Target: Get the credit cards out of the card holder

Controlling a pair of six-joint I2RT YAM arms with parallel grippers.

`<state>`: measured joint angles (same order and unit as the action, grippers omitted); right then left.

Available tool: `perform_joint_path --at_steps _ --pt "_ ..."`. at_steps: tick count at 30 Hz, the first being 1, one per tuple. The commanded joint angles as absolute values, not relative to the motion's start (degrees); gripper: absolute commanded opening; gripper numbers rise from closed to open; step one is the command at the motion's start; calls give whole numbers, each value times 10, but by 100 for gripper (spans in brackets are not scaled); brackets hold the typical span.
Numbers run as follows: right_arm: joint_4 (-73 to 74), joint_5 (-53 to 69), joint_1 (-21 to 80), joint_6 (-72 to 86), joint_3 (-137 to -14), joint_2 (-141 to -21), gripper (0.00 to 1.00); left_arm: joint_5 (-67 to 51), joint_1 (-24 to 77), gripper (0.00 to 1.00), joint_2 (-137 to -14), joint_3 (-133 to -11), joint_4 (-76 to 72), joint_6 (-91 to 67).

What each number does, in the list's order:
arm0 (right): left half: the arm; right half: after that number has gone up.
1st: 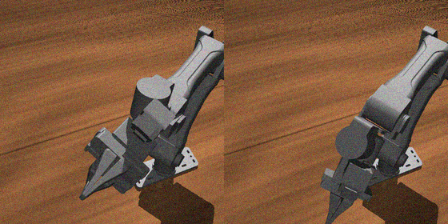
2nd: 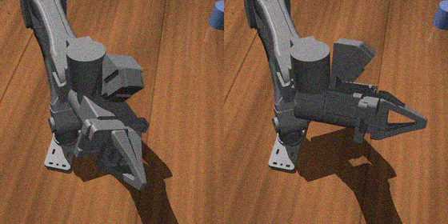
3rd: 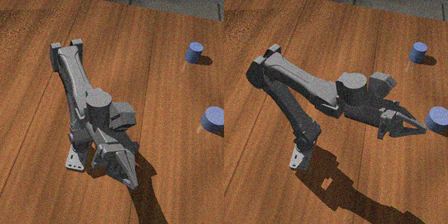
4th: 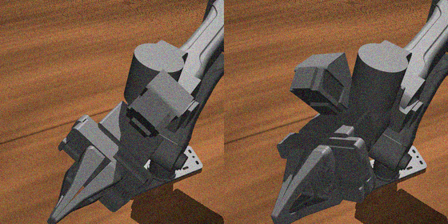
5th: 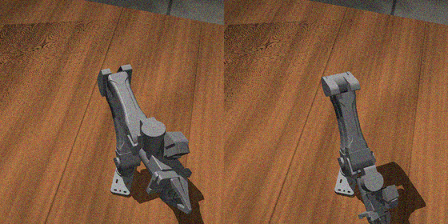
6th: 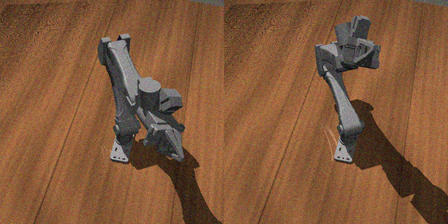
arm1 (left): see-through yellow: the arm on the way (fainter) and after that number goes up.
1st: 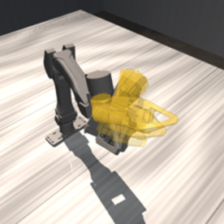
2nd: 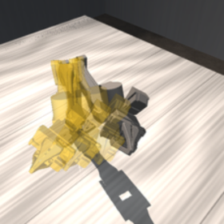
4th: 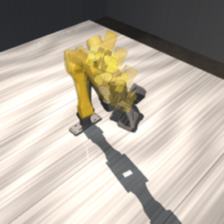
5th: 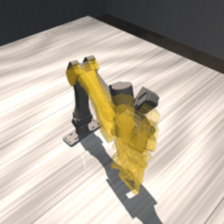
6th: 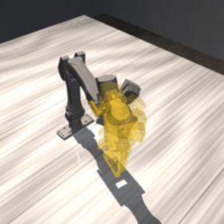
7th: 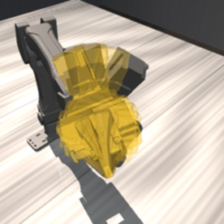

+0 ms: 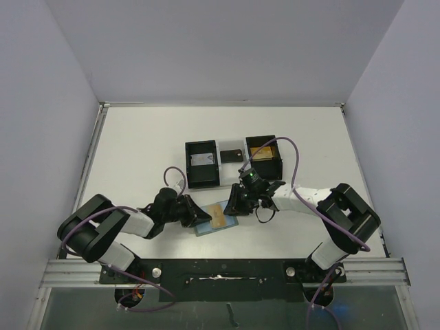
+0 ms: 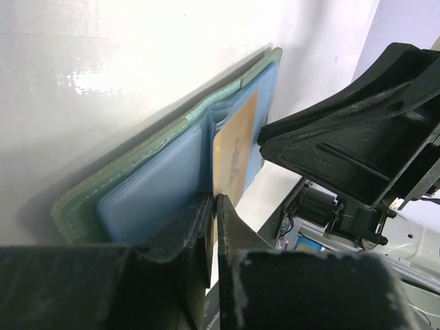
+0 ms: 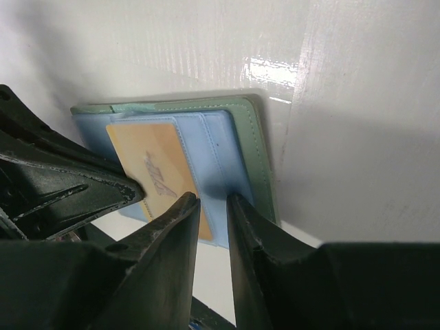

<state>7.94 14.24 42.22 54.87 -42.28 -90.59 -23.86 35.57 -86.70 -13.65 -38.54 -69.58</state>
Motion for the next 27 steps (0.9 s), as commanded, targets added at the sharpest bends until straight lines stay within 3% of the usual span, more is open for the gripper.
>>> perform_joint_path --at_steps 1,12,19,27 --pt "112 116 429 543 -424 -928 26 -242 344 5 -849 -127 -377 -673" --pt "120 141 434 508 -479 -897 27 -264 344 9 -869 -131 -432 -679" --pt "67 177 449 517 -493 -937 28 -265 344 9 -873 -135 -431 -678" --pt "157 80 450 514 -497 -941 28 -265 344 8 -873 -133 -433 -677"
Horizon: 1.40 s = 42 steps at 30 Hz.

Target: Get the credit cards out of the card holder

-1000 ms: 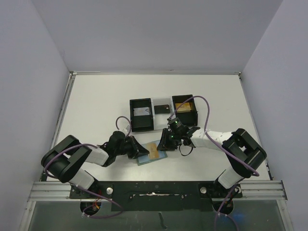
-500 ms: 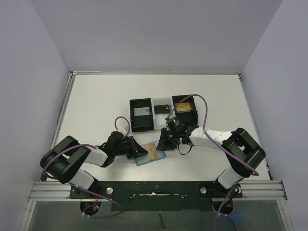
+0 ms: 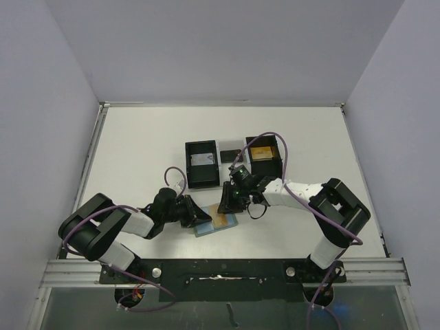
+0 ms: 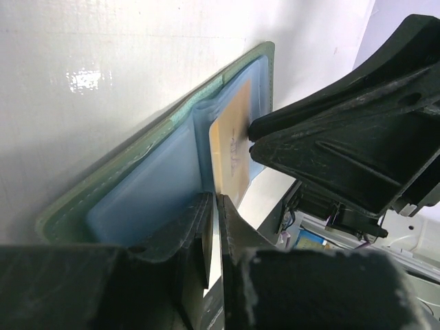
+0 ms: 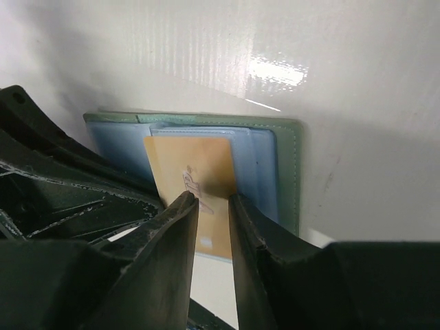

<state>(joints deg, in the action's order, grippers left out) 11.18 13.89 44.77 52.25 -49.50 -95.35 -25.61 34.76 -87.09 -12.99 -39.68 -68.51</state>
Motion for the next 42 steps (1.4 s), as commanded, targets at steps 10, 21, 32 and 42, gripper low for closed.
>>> perform_joint_path --at_steps 10,21,32,42 --pt "164 81 449 506 -500 -940 29 -266 345 19 -893 -143 -444 -684" --pt "148 97 449 519 -483 -953 29 -273 366 22 -941 -159 -498 -712" --pt "140 89 439 533 -459 -952 29 -245 366 0 -919 -119 -522 -737" --pt "137 91 432 535 -451 -953 28 -238 357 0 -876 -107 -463 -712"
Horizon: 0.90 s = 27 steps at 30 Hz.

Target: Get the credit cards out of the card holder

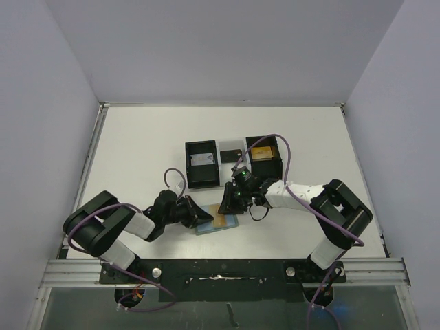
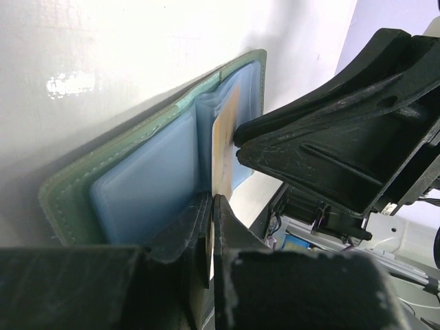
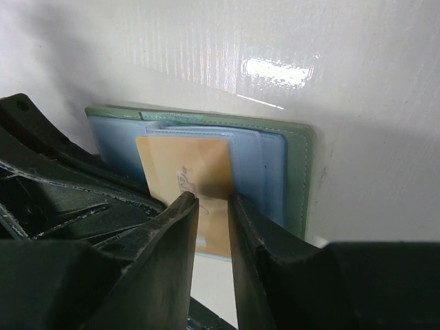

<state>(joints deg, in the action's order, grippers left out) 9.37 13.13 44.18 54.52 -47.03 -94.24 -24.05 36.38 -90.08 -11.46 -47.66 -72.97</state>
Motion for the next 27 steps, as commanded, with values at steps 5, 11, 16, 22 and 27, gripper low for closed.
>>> perform_joint_path --at_steps 5,11,16,22,27 --pt "141 88 430 536 -453 -953 27 -250 351 0 -872 -109 -463 -708" --pt "145 87 430 536 -455 -954 27 -258 347 0 -873 -112 -462 -702" --pt "151 84 429 536 -460 -955 27 -254 341 0 -855 -101 -442 -700" --pt "158 82 430 526 -471 -950 26 -242 330 0 -805 -98 -379 -674" --pt "161 87 432 511 -492 -939 27 -246 330 0 -795 -127 -333 -643"
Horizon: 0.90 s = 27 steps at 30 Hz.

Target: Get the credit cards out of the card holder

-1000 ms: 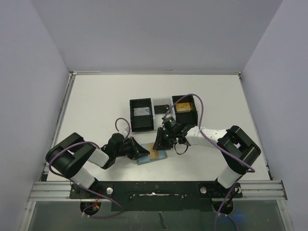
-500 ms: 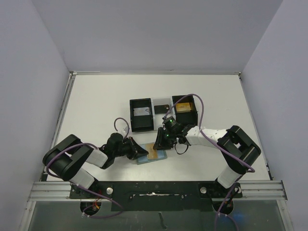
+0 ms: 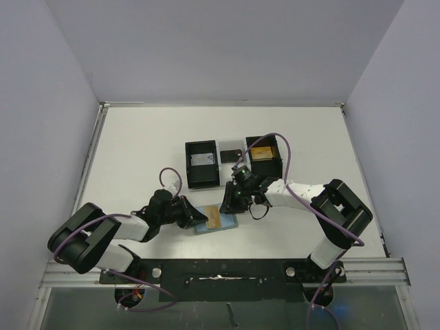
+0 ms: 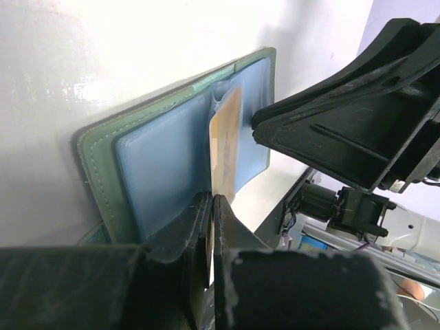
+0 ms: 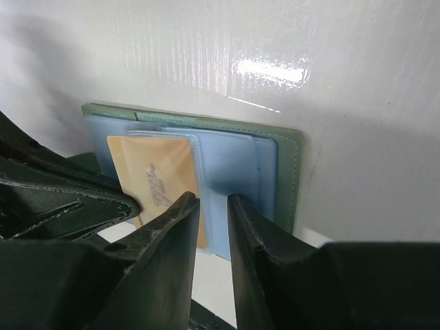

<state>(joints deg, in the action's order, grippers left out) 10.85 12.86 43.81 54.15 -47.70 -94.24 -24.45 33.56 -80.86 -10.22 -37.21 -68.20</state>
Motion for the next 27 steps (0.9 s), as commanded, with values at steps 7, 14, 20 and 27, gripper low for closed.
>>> perform_joint_path --at_steps 7,14,20,27 --pt "124 145 438 499 -517 -912 29 -255 333 0 -814 -138 -359 -644" --pt "93 169 446 505 -523 -947 30 -263 342 0 -838 -144 -389 -654" --pt "89 175 447 504 -525 -956 31 -262 344 0 -839 -143 -389 -653" --pt "116 158 449 500 -532 -981 32 -266 344 0 -847 -148 -391 -653"
